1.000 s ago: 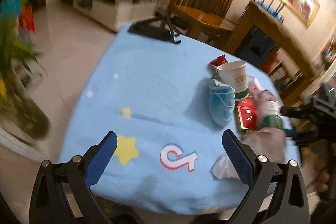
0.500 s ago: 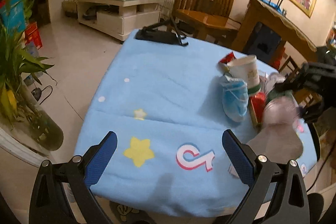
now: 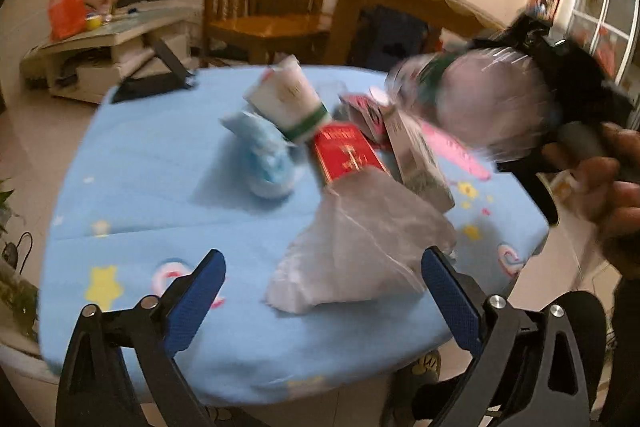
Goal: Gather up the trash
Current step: 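Grasp the green-label water bottle with the right tool and lift it, then drop the bottle into the black bin with the right tool while the left tool carries a tissue there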
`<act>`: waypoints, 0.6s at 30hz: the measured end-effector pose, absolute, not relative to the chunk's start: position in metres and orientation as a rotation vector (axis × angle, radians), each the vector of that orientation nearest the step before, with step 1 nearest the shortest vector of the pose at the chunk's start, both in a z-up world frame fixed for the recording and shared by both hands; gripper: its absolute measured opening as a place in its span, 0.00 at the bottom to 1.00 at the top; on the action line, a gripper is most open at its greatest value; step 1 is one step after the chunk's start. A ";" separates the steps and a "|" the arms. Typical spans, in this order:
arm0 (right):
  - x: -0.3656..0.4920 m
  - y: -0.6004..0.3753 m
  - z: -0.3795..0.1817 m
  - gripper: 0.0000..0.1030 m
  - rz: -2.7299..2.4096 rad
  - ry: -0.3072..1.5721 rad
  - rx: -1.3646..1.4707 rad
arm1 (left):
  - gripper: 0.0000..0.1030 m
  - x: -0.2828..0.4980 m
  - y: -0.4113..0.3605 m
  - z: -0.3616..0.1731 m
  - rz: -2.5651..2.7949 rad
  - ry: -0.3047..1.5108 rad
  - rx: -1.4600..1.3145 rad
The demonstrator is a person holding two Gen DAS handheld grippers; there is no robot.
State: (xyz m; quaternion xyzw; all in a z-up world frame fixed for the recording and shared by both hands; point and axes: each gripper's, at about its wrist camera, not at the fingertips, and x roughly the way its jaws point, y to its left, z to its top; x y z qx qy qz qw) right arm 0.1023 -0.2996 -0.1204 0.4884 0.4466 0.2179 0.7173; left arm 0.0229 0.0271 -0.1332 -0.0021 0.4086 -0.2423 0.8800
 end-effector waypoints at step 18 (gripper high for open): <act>0.023 -0.431 -0.069 0.72 0.337 0.594 0.897 | 0.02 0.008 -0.001 -0.078 -0.331 0.731 0.152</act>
